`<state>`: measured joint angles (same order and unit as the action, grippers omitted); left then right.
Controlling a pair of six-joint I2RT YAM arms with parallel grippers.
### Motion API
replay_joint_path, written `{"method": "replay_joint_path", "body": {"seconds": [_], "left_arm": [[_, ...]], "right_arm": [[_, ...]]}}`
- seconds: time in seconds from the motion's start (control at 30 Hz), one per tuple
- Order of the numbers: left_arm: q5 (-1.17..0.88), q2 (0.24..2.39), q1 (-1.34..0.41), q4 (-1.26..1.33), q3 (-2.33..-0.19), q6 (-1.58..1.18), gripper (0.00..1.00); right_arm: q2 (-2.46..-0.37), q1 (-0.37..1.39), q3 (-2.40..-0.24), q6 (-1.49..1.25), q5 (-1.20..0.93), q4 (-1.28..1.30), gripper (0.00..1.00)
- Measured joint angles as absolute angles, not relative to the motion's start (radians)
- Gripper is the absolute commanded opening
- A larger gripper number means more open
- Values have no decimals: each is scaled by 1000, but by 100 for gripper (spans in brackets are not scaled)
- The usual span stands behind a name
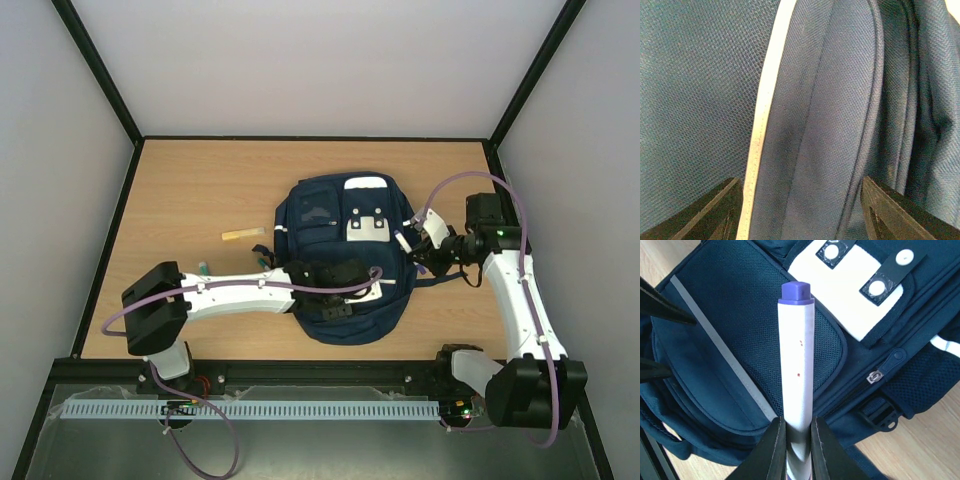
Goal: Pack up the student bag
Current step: Place the stationery in the student bag.
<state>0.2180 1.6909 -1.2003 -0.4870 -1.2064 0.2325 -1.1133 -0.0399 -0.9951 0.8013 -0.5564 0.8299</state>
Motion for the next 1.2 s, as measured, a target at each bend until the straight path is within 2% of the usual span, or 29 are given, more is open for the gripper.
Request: {"method": "replay_joint_path", "body": {"seconds": [0.4,0.43,0.5,0.53,0.9,1.2], "left_arm": [[319,1715,-1215,-402,-1190,289,42],[319,1715,-1216,-402,-1190,290,35],[314,1715,-1219,-401,-1190,299,5],[312,1715,-1222,-402,-1190,297,3],[347,1683,-1221,-389,-1190,272,2],[335,1560,-1112,-344,-1190,230,2]], "right_arm": [[-1047,-40,-962,712,-547,805,9],[-1042,-40,-962,709,-546,805,9],[-1034,-40,-962,704,-546,806,9],[-1032,-40,-962,702,-546,806,9],[-984,-40,-962,746,-556,860,10],[-944,-36,-989,879,-609,1013,11]]}}
